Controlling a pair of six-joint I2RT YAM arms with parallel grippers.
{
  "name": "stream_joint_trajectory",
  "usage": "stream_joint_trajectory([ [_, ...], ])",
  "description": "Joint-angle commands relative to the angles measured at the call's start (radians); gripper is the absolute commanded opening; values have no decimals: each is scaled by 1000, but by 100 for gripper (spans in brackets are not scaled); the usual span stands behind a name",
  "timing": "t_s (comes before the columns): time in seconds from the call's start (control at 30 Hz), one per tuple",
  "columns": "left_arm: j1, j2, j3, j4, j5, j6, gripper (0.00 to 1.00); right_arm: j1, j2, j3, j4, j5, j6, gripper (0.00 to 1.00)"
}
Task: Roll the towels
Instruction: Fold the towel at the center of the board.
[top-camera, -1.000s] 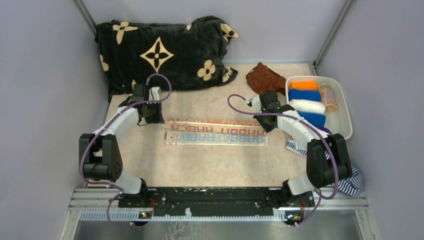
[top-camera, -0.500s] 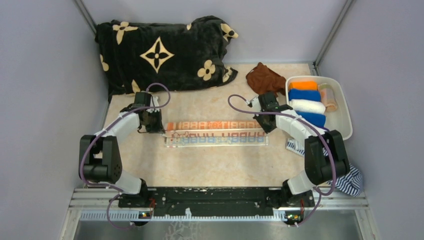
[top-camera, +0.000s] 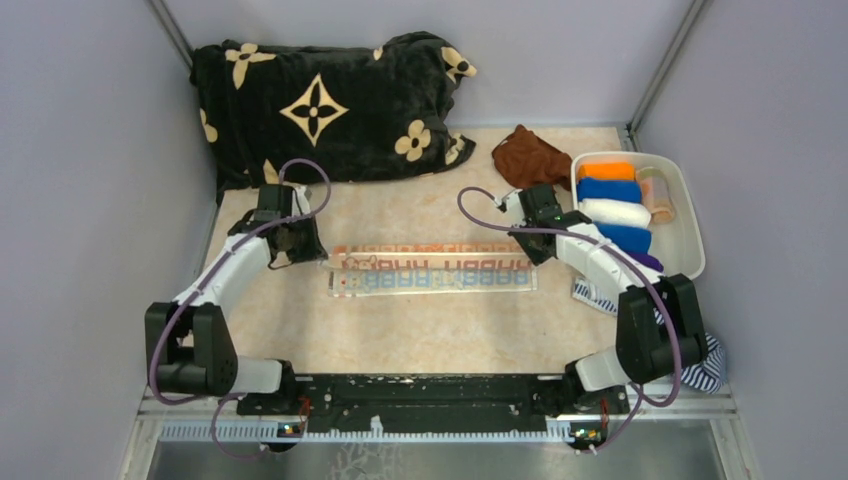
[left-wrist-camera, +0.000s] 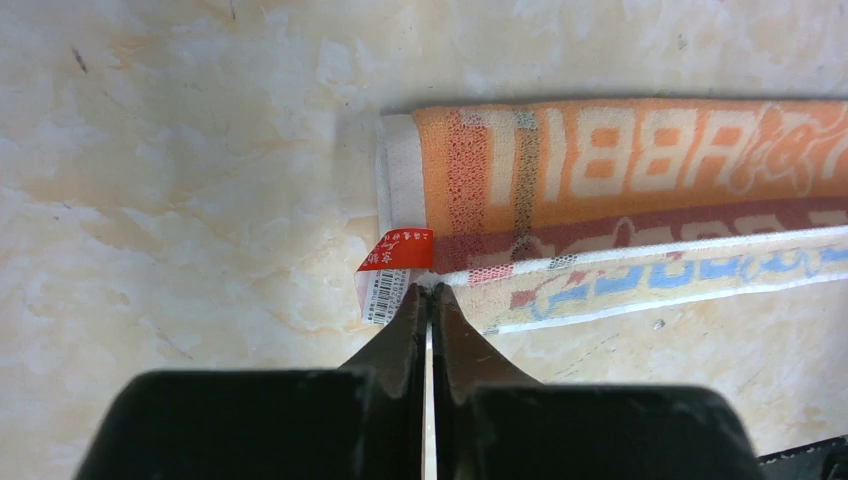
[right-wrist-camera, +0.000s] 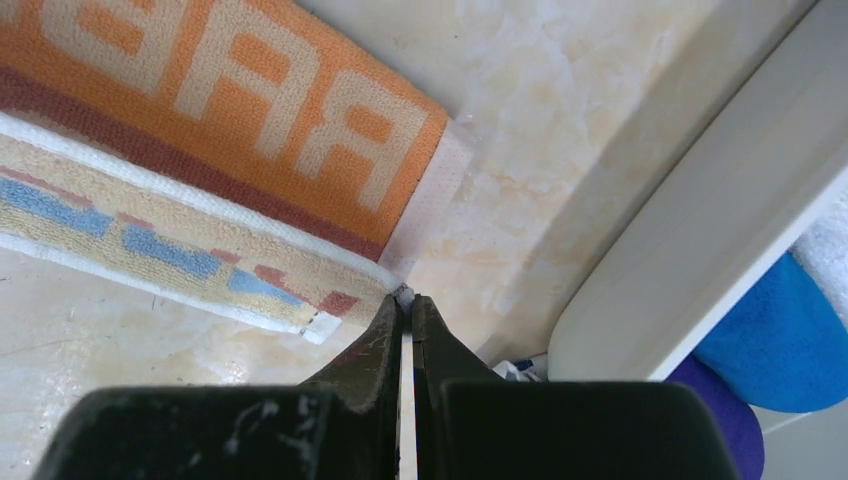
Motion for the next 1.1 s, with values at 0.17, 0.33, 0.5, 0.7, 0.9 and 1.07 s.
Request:
stream_joint_trajectory([
  [0.17,8,-30,-109,13,31,-92,1,6,-20,-12,1,31,18,0],
  [0.33,9,-4,-157,37,51,-110,1,5,32,-22,-8,50,24,0],
  [0.5,10,-17,-150,27,49,-117,12,6,52,-12,-26,49,31,10],
  [0.7,10,-119,-134,-4,98,-140,42,15,-49,41,-82,16,56,35],
  [0.9,10,-274,-138,-2,190,-182,53,16,-173,111,-127,-24,122,46],
  [1.07,7,-306,-139,28,241,-211,54,17,-208,126,-82,-72,265,49],
])
